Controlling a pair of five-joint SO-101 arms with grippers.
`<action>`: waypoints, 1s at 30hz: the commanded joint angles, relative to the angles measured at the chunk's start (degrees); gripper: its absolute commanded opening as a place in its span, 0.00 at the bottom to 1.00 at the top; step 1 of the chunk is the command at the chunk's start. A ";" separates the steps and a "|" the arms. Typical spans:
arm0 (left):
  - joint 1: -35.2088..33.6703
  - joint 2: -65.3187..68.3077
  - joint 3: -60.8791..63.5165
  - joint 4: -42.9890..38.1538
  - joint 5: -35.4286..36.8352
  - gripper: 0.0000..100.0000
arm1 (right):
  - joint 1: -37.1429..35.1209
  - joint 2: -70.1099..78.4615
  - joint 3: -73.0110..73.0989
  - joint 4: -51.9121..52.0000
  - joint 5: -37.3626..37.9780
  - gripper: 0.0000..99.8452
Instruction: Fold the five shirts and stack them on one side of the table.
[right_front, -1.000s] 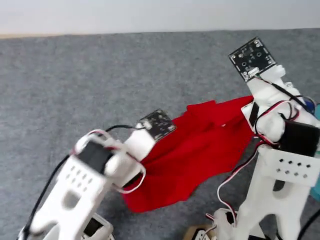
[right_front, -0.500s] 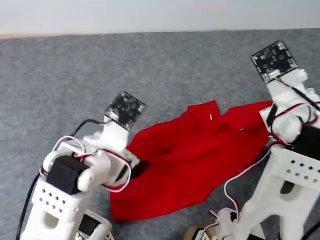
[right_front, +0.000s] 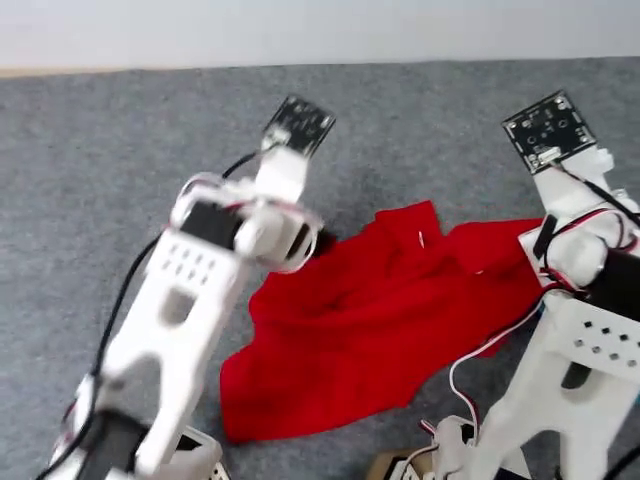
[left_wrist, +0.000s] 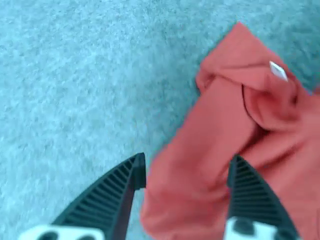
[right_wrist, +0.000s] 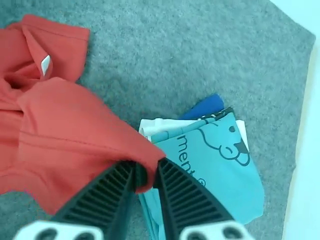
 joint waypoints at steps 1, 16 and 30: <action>0.26 12.40 -12.88 -1.05 0.70 0.27 | 1.01 -0.04 -0.44 0.66 0.26 0.01; 6.77 48.09 -49.19 3.25 0.88 0.27 | 0.84 -0.40 1.93 0.66 -1.85 0.01; 10.37 72.00 -74.24 4.22 0.70 0.26 | -0.57 -0.40 1.93 0.57 -1.85 0.01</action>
